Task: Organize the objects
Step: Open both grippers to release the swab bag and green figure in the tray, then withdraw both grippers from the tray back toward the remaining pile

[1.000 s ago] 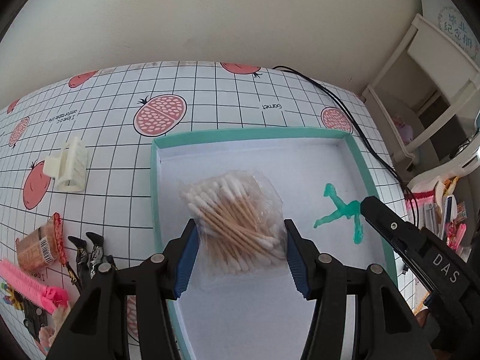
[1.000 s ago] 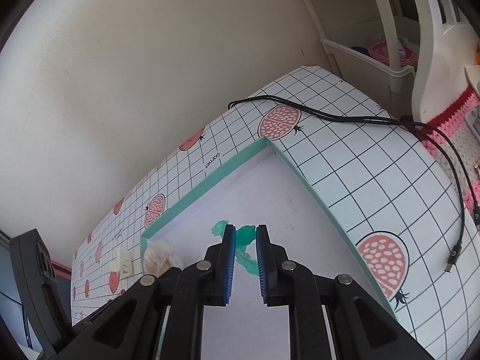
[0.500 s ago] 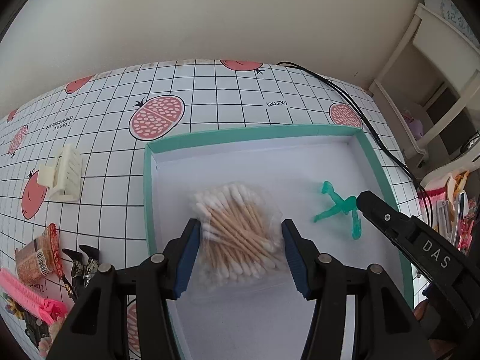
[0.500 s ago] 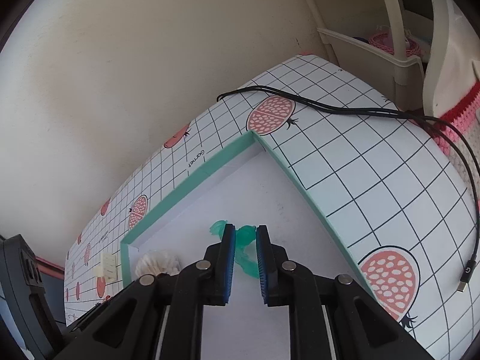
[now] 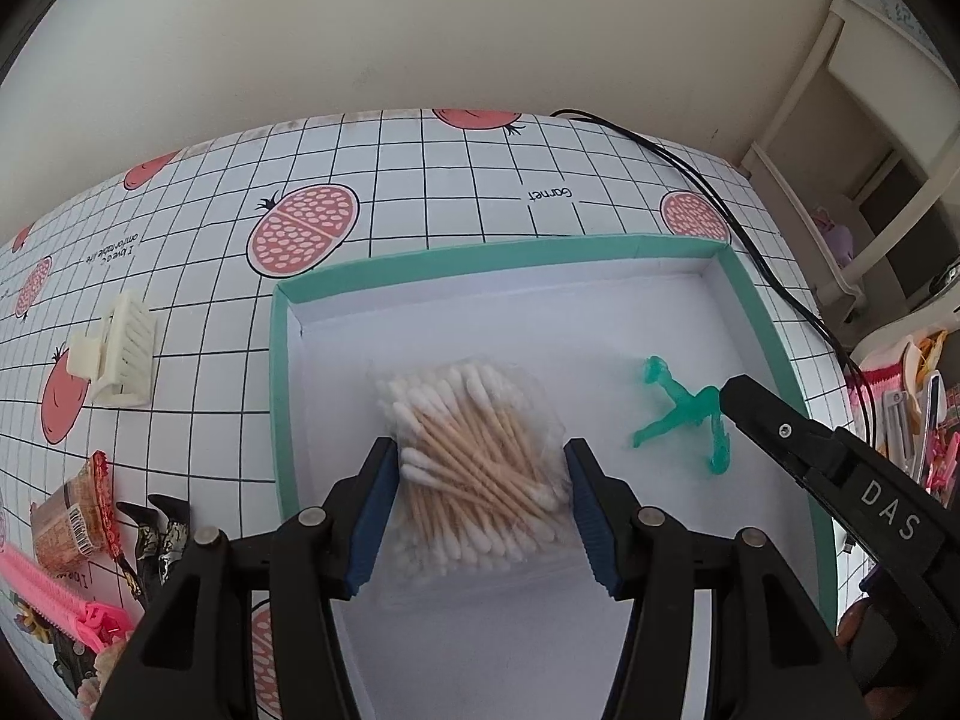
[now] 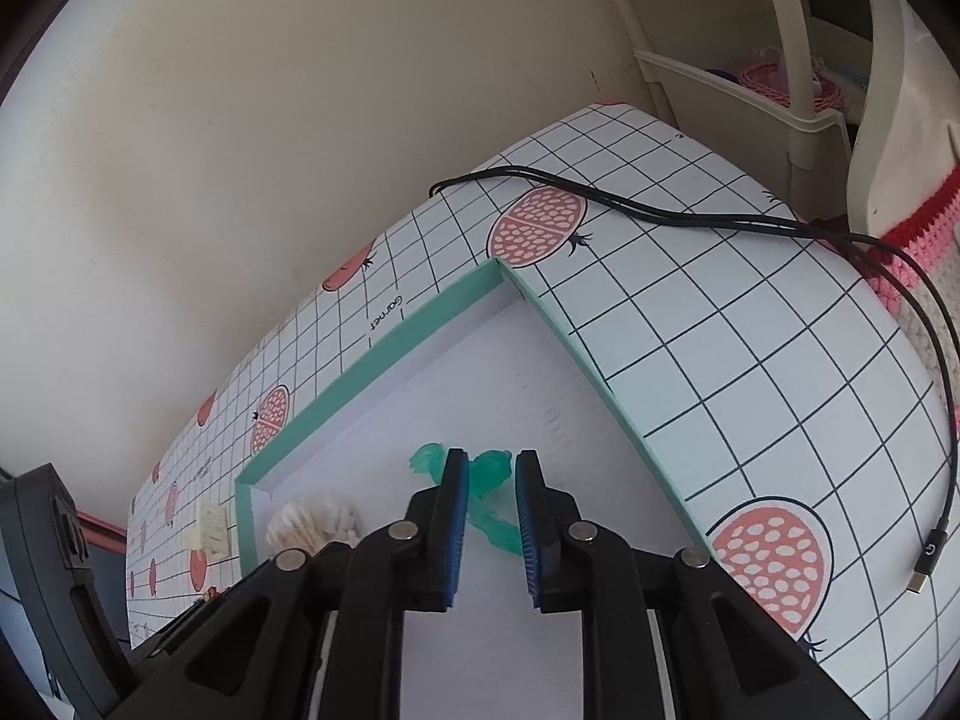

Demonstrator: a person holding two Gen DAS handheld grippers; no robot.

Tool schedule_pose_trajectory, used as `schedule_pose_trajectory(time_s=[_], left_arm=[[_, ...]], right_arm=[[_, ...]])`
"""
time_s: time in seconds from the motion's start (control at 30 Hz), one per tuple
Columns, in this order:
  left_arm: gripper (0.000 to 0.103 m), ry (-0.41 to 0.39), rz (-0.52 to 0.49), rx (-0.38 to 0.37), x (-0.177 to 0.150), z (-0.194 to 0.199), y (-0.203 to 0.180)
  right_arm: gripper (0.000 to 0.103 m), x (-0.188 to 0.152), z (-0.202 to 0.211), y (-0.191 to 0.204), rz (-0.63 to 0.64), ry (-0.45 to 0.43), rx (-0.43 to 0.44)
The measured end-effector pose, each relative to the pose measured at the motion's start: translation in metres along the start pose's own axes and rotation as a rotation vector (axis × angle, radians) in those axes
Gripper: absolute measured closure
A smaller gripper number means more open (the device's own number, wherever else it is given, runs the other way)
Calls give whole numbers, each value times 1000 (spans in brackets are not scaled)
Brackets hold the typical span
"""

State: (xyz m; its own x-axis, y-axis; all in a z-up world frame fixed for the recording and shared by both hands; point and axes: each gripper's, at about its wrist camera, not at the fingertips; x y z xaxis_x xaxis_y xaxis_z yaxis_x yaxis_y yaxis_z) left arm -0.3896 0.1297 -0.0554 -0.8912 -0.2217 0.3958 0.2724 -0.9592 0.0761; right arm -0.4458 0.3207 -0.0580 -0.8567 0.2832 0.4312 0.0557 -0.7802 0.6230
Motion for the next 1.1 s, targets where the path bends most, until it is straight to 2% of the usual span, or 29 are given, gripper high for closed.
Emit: schedule_pose_trajectory(time_s=[0.13, 0.23, 0.33, 0.47, 0.53, 0.73, 0.83, 0.93, 0.97, 1.0, 1.07, 1.1], left_arm=[[44, 22, 8, -6, -1, 1, 3], [42, 30, 23, -7, -2, 6, 6], [37, 24, 32, -14, -1, 15, 6], [37, 12, 52, -9, -2, 31, 11], [37, 4, 65, -5, -4, 40, 14], [37, -16, 92, 48, -11, 62, 21], [37, -26, 117, 71, -14, 70, 30], [36, -29, 131, 105, -19, 74, 39], [32, -29, 134, 110, -21, 75, 41], [21, -29, 139, 114, -23, 76, 43], [15, -38, 148, 123, -27, 78, 47], [15, -40, 150, 126, -29, 79, 49]], right_arm=[[70, 0, 0, 0, 6, 14, 0], [68, 0, 2, 3, 18, 18, -2], [55, 1, 6, 11, 58, 20, -9], [54, 1, 18, 21, 119, 14, -42], [54, 1, 25, 26, 152, 7, -23], [54, -6, 43, 46, 242, 22, -54], [47, -13, 50, 60, 304, 17, -109], [45, -20, 55, 67, 345, 18, -127], [43, -22, 56, 69, 353, 20, -133], [41, -25, 57, 69, 357, 20, -137], [33, -29, 59, 68, 352, 21, -141], [30, -30, 60, 67, 346, 24, -144]])
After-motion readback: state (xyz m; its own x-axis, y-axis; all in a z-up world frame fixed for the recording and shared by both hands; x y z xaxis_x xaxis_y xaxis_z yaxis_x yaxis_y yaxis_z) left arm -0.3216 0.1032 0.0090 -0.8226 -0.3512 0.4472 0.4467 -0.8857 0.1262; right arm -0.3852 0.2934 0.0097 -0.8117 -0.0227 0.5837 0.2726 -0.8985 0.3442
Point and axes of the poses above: each gripper's, at about its wrist camera, not at the fingertips, and z roughly against the way its jaws point, y to its left, x to its top, and after that the axes turned 12 degrees about x, right-handed
